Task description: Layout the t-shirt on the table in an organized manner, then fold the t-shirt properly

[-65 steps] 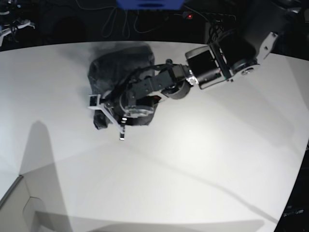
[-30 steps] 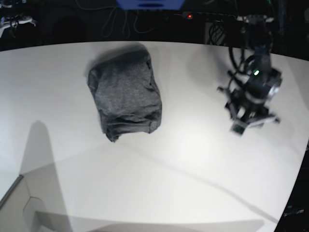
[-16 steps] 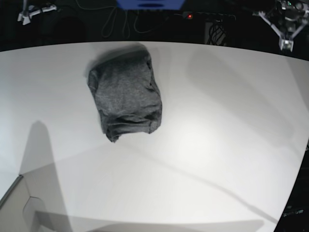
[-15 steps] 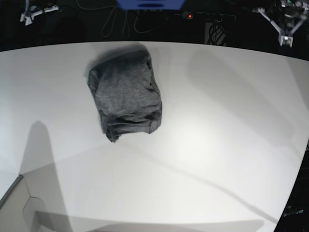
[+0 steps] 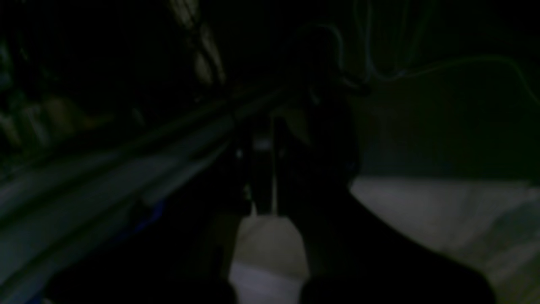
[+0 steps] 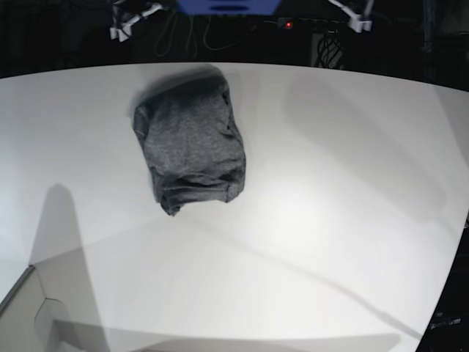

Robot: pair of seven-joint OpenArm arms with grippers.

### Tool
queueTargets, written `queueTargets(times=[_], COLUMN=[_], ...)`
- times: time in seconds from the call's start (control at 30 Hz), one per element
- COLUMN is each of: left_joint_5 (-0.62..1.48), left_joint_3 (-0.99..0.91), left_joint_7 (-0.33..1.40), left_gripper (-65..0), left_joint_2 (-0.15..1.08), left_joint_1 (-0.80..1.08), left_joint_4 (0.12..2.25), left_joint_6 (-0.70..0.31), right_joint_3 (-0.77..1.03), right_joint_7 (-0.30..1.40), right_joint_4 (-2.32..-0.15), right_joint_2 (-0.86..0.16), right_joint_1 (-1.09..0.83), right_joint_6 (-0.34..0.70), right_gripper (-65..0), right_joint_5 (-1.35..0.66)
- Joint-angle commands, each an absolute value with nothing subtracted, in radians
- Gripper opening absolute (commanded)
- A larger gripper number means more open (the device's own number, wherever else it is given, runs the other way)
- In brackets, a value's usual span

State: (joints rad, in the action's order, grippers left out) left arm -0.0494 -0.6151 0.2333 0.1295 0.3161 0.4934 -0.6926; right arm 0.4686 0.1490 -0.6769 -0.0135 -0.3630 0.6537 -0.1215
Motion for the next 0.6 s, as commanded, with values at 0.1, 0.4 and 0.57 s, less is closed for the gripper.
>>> queueTargets(times=[0.1, 0.4, 0.57], left_joint_5=[-0.044, -0.044, -0.044], left_joint_3=[-0.446, -0.232, -0.232], left_joint_7=[-0.099, -0.203, -0.085], left_gripper=[-64.7, -64.7, -64.7], left_joint_2=[0.153, 0.117, 0.116], left_joint_1=[0.245, 0.166, 0.133], left_joint_4=[0.176, 0.128, 0.139], left_joint_6=[-0.498, -0.234, -0.231], right_joint_3=[0.266, -0.059, -0.170], right_joint_7=[-0.154, -0.440, -0.437], right_joint_4=[-0.361, -0.143, -0.139], right_joint_2=[-0.058, -0.073, -0.119], right_joint_1=[-0.337, -0.291, -0.262], right_joint_6=[0.426, -0.016, -0.145], right_gripper=[-65.0, -65.0, -65.0], right_joint_5=[-0.119, -0.119, -0.124])
